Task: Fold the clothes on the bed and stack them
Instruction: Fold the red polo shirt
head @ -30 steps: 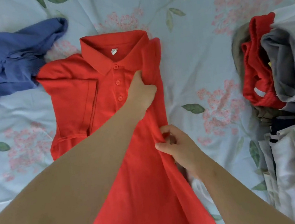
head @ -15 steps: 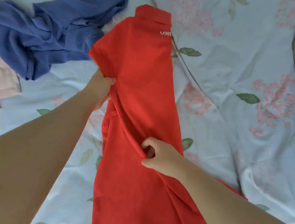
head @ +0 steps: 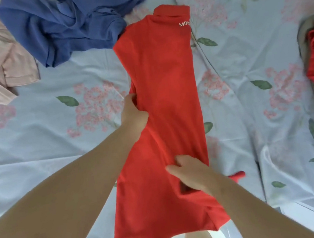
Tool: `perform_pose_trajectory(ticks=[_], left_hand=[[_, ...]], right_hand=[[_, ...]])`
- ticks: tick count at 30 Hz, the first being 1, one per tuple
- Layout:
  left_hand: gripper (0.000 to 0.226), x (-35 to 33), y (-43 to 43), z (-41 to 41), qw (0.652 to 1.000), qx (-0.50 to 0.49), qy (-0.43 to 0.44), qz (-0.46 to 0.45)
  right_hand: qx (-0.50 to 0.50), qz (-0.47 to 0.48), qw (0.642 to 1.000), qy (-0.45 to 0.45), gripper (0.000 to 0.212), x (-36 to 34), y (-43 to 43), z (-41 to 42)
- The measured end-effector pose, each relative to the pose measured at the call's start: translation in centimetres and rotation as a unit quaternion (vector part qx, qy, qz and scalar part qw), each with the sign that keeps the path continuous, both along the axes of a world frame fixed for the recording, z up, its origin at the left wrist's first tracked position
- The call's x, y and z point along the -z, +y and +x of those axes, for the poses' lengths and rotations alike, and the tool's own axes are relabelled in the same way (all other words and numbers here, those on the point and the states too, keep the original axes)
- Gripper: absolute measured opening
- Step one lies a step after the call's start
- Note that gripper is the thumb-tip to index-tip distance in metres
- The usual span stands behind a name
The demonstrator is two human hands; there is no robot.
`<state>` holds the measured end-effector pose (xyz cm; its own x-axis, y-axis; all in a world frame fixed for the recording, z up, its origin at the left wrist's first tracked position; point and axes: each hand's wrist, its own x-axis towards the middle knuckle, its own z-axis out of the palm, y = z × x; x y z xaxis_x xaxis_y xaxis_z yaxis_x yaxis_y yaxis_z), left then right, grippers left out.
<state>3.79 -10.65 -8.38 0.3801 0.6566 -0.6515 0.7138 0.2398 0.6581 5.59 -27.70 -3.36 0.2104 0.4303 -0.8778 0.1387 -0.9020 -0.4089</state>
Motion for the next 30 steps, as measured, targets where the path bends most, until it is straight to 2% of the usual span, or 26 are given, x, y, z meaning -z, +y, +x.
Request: perform_pose_trajectory(ticks=[1, 3, 4, 5, 6, 9, 11, 13, 15, 17, 19, 21, 23, 25, 27, 28, 30], left_hand=[[0.059, 0.0, 0.2, -0.7, 0.999, -0.034, -0.013, 0.001], [0.045, -0.1, 0.1, -2.1, 0.995, -0.096, -0.021, -0.011], [0.040, -0.2, -0.2, -2.9, 0.994, -0.105, -0.015, -0.022], [0.039, -0.2, -0.8, -3.9, 0.995, -0.096, -0.004, -0.039], [0.043, -0.1, -1.7, -4.9, 0.996, -0.071, 0.013, -0.057], [0.056, 0.1, -4.9, -8.2, 0.994, 0.024, 0.082, -0.062], [0.045, 0.3, -6.8, -10.3, 0.990, 0.051, 0.127, -0.027], [0.027, 0.4, -7.9, -12.2, 0.987, 0.048, 0.154, -0.013], [0.016, 0.0, -8.6, -13.7, 0.988, -0.004, 0.136, -0.071], [0.014, -0.6, -9.1, -14.9, 0.975, -0.040, 0.133, -0.174], [0.019, -0.9, -9.4, -16.1, 0.957, 0.021, 0.180, -0.225], [0.024, -1.1, -9.3, -17.2, 0.954, 0.045, 0.196, -0.223], [0.031, -0.8, -8.6, -18.4, 0.967, -0.009, 0.157, -0.202], [0.033, -0.8, -8.1, -19.5, 0.975, -0.063, 0.130, -0.169], [0.027, -0.4, -8.0, -20.8, 0.976, -0.047, 0.168, -0.129], [0.023, -0.3, -8.1, -21.2, 0.972, -0.021, 0.201, -0.117], [0.022, -0.5, -8.6, -21.3, 0.964, 0.013, 0.244, -0.107]], right_hand=[[0.081, 0.028, 0.993, 0.080, 0.025, -0.2, 0.6, -1.7], [0.216, 0.041, 0.947, 0.235, 0.016, -0.6, 1.7, -4.9], [0.243, 0.029, 0.929, 0.277, 0.012, -0.5, 1.9, -6.1], [0.260, 0.019, 0.924, 0.279, 0.009, -0.1, 1.8, -6.9], [0.274, 0.021, 0.930, 0.245, 0.008, 0.6, 1.3, -7.4], [0.238, 0.049, 0.969, 0.036, 0.015, 2.1, -1.8, -7.1], [0.147, 0.037, 0.984, -0.096, 0.025, 2.4, -4.8, -6.4], [0.082, 0.026, 0.984, -0.155, 0.044, 2.2, -7.6, -6.1], [0.084, 0.033, 0.987, -0.133, 0.062, 2.3, -9.4, -6.6], [0.134, 0.035, 0.989, -0.050, 0.067, 2.6, -10.1, -7.6], [0.190, 0.046, 0.981, 0.003, 0.059, 3.0, -10.3, -9.0], [0.219, 0.084, 0.972, -0.021, 0.045, 3.2, -10.5, -10.2], [0.168, 0.131, 0.976, -0.038, 0.032, 3.2, -11.0, -11.7], [0.088, 0.160, 0.983, 0.022, 0.027, 3.1, -11.8, -13.4], [0.039, 0.142, 0.985, 0.091, 0.029, 3.2, -12.5, -14.8], [0.044, 0.130, 0.987, 0.087, 0.029, 3.3, -12.8, -15.1], [0.123, 0.116, 0.986, -0.001, 0.022, 3.2, -12.8, -14.7]])
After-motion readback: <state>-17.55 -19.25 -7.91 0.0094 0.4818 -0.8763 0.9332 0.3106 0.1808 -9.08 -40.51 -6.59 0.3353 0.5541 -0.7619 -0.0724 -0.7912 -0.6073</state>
